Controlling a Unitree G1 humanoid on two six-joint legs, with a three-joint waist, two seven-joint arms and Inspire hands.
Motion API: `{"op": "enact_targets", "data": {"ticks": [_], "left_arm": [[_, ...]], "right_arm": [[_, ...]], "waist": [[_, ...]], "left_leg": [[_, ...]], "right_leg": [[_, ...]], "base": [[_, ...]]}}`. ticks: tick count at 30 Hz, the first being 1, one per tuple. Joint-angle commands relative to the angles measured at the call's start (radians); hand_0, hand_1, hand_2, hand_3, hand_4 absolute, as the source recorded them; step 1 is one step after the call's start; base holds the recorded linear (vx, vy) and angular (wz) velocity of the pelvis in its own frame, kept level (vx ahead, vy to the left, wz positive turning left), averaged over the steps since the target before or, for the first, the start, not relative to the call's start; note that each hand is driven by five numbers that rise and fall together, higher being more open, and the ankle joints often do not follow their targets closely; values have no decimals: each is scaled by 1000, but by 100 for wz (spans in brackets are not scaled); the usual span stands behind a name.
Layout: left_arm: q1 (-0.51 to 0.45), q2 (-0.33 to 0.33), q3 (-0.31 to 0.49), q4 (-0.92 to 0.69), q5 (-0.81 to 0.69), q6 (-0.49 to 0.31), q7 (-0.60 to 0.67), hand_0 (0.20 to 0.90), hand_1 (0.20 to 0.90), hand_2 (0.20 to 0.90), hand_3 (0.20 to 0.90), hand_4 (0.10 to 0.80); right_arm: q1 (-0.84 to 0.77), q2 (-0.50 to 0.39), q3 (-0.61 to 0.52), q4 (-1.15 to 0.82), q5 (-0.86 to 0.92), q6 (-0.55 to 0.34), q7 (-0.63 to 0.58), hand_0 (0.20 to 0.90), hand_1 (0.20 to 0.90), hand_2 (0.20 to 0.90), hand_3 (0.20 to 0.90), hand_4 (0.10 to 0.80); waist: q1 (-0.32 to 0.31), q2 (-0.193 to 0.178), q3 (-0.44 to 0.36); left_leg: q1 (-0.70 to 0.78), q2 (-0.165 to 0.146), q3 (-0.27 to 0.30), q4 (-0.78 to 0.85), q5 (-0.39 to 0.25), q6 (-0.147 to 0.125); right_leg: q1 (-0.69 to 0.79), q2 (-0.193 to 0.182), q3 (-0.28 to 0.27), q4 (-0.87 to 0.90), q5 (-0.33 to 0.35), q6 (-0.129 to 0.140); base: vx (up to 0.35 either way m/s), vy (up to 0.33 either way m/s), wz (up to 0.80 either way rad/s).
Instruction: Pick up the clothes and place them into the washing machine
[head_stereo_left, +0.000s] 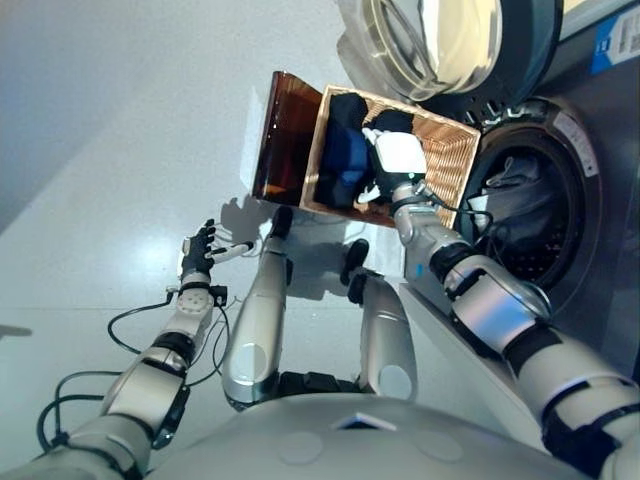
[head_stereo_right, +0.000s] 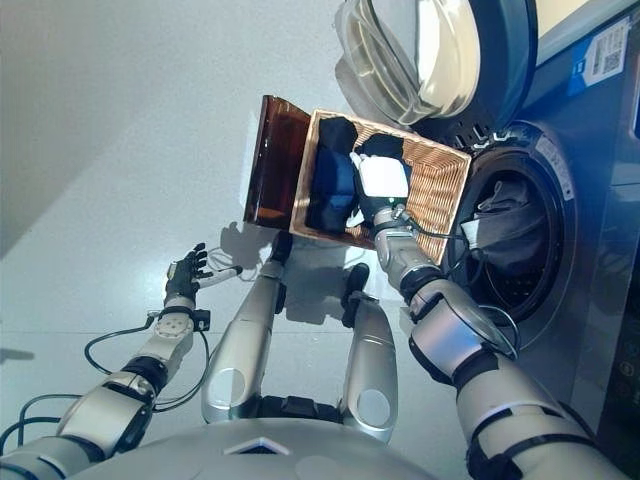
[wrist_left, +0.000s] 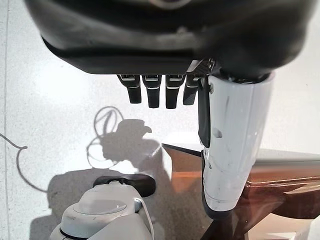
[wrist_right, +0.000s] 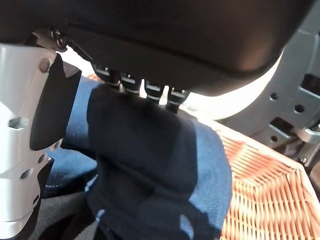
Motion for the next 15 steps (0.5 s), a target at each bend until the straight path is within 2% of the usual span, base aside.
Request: {"op": "enact_targets", "data": {"ticks": [1, 12, 13, 14, 15], "left_arm": [[4, 15, 2, -26, 9, -45, 29, 900, 900, 900, 900, 800], [13, 22, -8, -55, 0, -45, 22, 900, 900, 900, 900, 800], [13, 22, -9, -53, 2, -44, 22, 900, 900, 900, 900, 800], [13, 22, -9, -53, 2, -44, 22, 900, 900, 900, 900, 800], [10, 20, -10, -51, 3, -44, 23, 900, 900, 900, 900, 800]], "right_arm": [[-57, -80, -31, 13, 28, 18, -48, 900, 900, 900, 900, 800], [-98, -124, -42, 54, 37, 36, -57, 900, 900, 900, 900, 800], [-104, -126, -39, 60, 33, 39, -57, 763, 763, 763, 763, 702], [-104, -126, -39, 60, 33, 39, -57, 661, 661, 661, 661, 629], [-104, -125, -43, 66, 34, 39, -60, 472, 472, 472, 472, 494]], "waist": [[10, 39, -11], [20, 52, -8], [22, 52, -8], [22, 52, -8], [23, 54, -8]], "left_leg": [[-31, -40, 24, 68, -74, -7], [-36, -45, 23, 59, -68, -6], [-36, -47, 23, 59, -68, -6], [-36, -47, 23, 59, -68, -6], [-38, -47, 23, 59, -67, -6]], "right_leg": [[0, 8, 7, -83, 96, -16], [-4, 4, 5, -86, 97, -17], [-4, 4, 4, -84, 94, -18], [-4, 4, 4, -84, 94, -18], [-5, 3, 4, -83, 94, -19]], "base": [[0, 0, 0], [4, -1, 2], [9, -8, 6], [15, -8, 9], [6, 0, 8]]}}
